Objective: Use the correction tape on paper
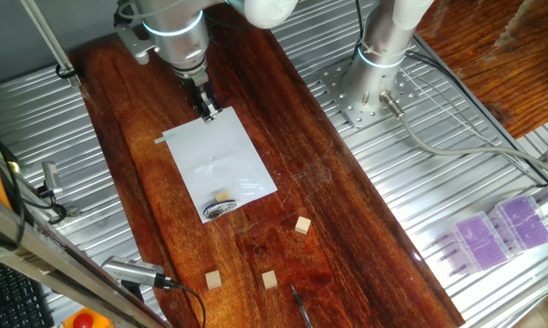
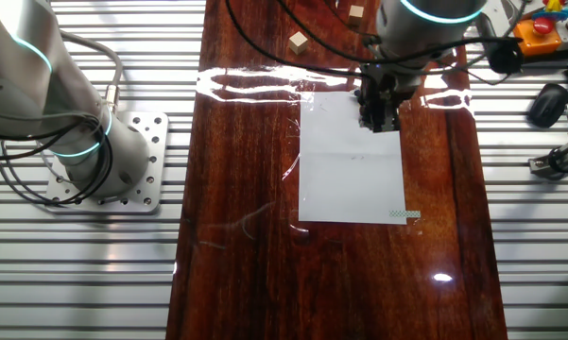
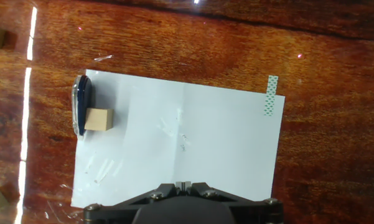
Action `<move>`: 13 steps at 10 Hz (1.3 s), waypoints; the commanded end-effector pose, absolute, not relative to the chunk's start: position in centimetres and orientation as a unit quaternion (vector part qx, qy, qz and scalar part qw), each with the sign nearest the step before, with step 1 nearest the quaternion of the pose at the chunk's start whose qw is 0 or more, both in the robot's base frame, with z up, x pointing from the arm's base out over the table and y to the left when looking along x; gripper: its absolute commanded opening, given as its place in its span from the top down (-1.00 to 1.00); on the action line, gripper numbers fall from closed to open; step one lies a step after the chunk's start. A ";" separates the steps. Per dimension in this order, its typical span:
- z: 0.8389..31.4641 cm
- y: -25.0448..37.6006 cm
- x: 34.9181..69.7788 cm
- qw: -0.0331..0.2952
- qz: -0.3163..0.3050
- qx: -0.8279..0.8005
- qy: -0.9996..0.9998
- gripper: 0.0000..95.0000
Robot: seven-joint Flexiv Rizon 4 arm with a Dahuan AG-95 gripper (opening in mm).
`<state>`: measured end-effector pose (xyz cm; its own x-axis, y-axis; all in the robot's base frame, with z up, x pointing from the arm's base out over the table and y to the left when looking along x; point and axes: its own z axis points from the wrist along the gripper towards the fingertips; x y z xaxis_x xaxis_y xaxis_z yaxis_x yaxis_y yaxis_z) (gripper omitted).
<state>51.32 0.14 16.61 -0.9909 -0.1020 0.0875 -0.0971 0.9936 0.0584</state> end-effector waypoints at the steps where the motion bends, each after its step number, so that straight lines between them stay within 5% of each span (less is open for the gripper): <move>1: 15.3 0.3 54.7 0.049 -0.026 0.040 -0.998 1.00; 8: 13.1 2.2 58.4 0.072 -0.022 0.057 -0.996 1.00; 13: 12.8 2.6 58.7 0.147 -0.024 0.042 -0.988 1.00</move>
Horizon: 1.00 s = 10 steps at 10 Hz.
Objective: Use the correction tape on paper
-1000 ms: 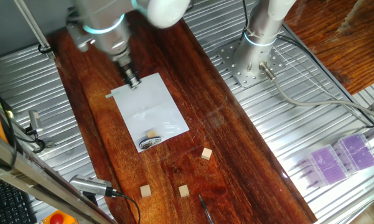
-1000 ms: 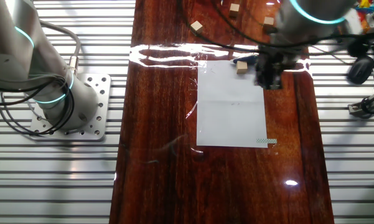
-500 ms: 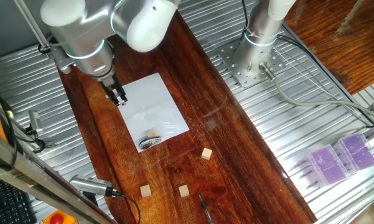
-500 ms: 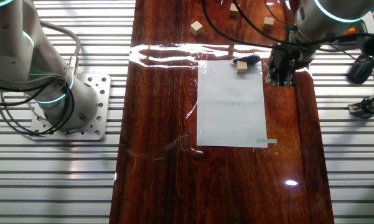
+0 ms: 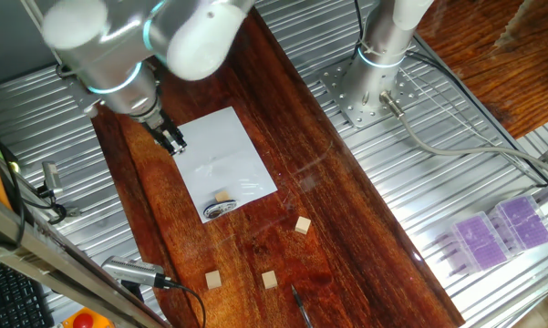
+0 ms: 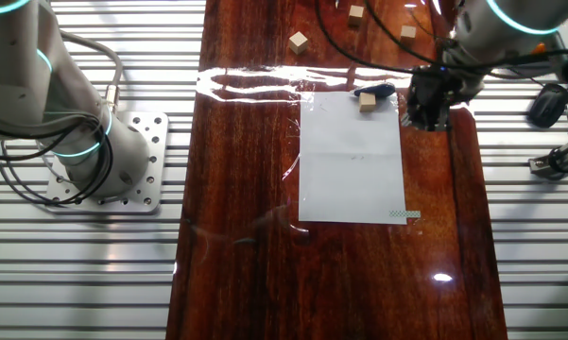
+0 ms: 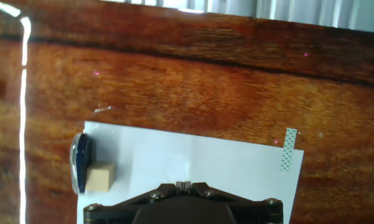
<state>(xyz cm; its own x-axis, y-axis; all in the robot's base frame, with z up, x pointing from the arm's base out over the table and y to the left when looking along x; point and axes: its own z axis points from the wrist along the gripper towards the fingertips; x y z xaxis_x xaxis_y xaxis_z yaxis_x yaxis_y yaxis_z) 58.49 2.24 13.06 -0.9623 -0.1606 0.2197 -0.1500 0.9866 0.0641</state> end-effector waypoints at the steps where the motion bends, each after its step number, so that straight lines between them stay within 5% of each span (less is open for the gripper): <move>1: 12.4 3.1 58.7 0.151 -0.023 0.034 -0.988 1.00; 10: 10.5 6.0 53.5 0.162 -0.020 -0.006 -0.987 1.00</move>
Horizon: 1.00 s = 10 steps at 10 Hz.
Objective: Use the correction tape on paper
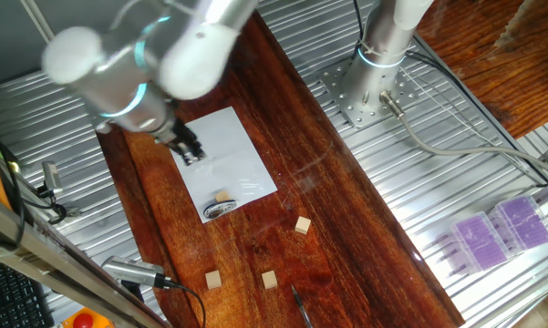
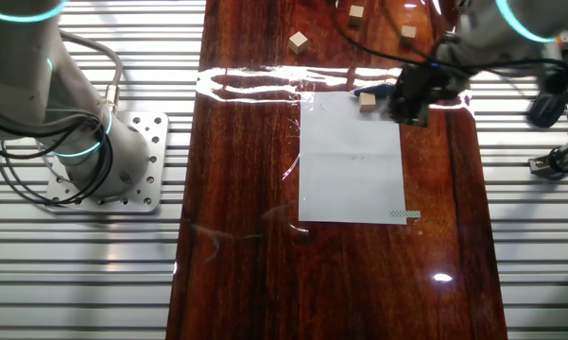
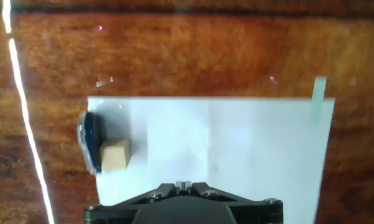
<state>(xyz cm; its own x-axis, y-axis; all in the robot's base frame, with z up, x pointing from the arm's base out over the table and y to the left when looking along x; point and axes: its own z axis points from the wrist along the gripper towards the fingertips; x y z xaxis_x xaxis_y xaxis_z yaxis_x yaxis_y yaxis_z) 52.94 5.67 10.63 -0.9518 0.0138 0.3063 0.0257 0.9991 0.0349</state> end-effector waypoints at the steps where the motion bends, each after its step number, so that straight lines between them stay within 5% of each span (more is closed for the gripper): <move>1: 10.5 6.0 53.5 0.157 -0.018 0.006 -0.987 1.00; 6: 10.5 6.0 53.5 0.162 -0.027 0.042 -0.986 1.00; 7: 10.5 6.0 53.5 0.162 -0.031 0.042 -0.985 0.60; 10: 10.4 7.3 54.0 0.165 -0.043 0.024 -0.985 0.60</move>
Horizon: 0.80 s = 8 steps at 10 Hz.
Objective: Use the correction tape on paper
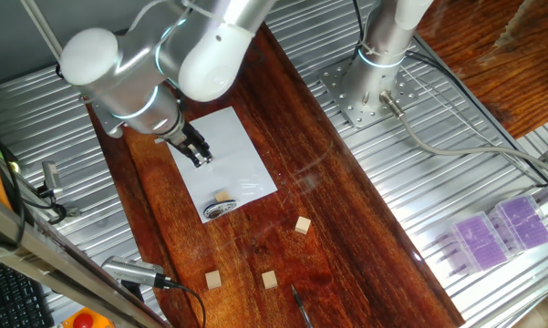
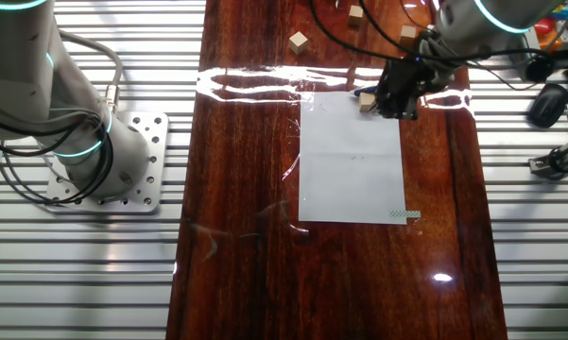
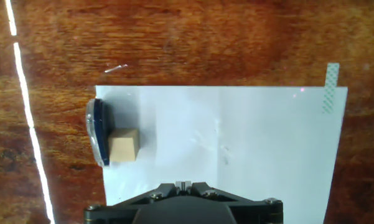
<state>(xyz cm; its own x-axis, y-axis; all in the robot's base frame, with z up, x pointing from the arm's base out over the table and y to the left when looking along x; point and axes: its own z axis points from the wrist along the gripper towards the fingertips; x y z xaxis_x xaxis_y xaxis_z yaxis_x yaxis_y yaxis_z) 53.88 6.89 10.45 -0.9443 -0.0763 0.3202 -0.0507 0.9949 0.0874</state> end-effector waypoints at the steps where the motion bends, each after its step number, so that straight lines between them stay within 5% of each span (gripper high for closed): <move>1: 10.4 7.9 54.1 0.165 -0.049 0.016 -0.985 0.60; 8: 9.6 11.9 54.5 0.171 -0.042 0.005 -0.984 0.60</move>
<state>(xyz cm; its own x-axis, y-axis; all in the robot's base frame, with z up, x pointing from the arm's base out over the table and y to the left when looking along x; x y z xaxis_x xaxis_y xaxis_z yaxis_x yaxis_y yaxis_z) 54.70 11.93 9.63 -0.9422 -0.0134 0.3347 0.0138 0.9968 0.0785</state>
